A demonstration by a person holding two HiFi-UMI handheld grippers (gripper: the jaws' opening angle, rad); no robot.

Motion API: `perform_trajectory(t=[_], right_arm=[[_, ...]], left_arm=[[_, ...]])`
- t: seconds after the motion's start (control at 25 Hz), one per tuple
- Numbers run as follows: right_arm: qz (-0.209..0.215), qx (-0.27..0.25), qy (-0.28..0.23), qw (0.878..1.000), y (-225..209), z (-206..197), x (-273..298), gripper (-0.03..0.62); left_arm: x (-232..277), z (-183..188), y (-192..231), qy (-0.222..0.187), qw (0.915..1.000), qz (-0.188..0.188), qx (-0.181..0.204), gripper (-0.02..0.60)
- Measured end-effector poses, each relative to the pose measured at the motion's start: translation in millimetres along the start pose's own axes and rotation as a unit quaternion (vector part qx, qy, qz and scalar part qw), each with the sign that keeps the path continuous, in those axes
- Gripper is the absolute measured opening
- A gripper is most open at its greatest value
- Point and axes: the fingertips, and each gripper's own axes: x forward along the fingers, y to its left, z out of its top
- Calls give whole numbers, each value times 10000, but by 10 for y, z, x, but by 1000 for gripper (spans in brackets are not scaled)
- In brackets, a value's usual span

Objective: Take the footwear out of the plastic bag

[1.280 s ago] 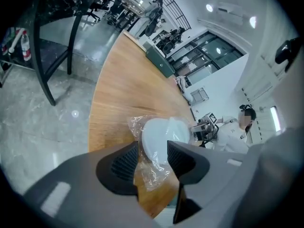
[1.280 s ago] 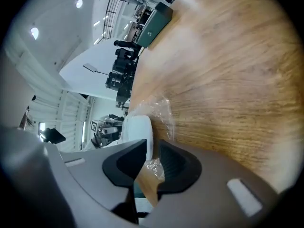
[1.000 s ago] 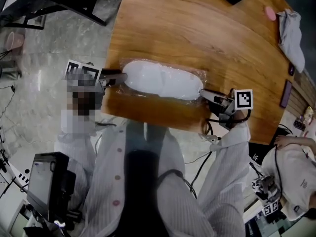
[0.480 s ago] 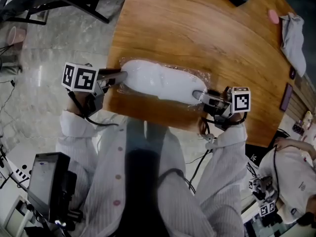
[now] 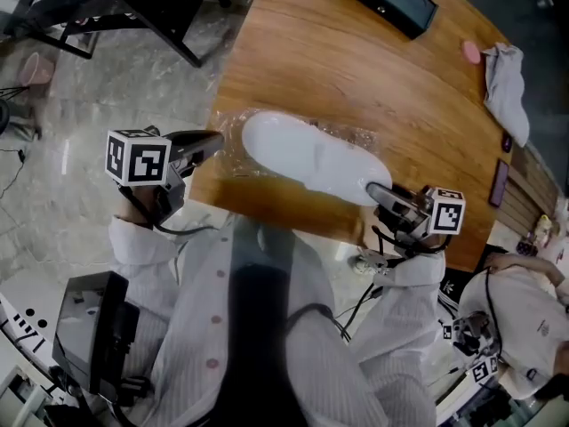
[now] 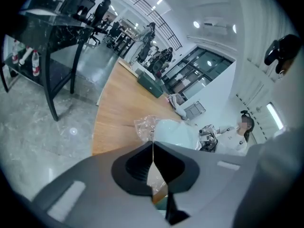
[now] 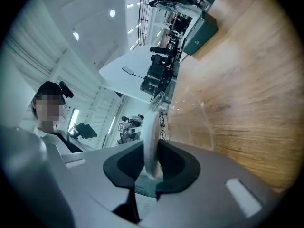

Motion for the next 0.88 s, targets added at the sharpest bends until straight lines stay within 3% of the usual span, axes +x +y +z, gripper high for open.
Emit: perform_trajectory(t=[0.2,0.32,0.44,0.56,0.76,0.88], right_arm=[[-449,-153,-503,9976,165,-26,-279,82],[-941,-440,-947,9901,249,-10,-509,82],[-1569,-779,-1458,9737,300,29,-751,81],[-2223,-1047,-1936,9498,410,72,-947,81],[-2765,-1545,-2497,9151,733,225,-808,81],[-2810,-1755,-2727,9033,861,366,-540,81]], left_arm=[[-355,43,101,-352,9981,500,112,6],[-636,81,213,-624,9936,930,151,6],[-867,122,331,-836,9858,1457,73,6],[-989,224,365,-1073,9753,1927,109,6],[-958,502,144,-1585,9643,2079,427,6],[-852,587,-17,-1679,9619,2061,647,6]])
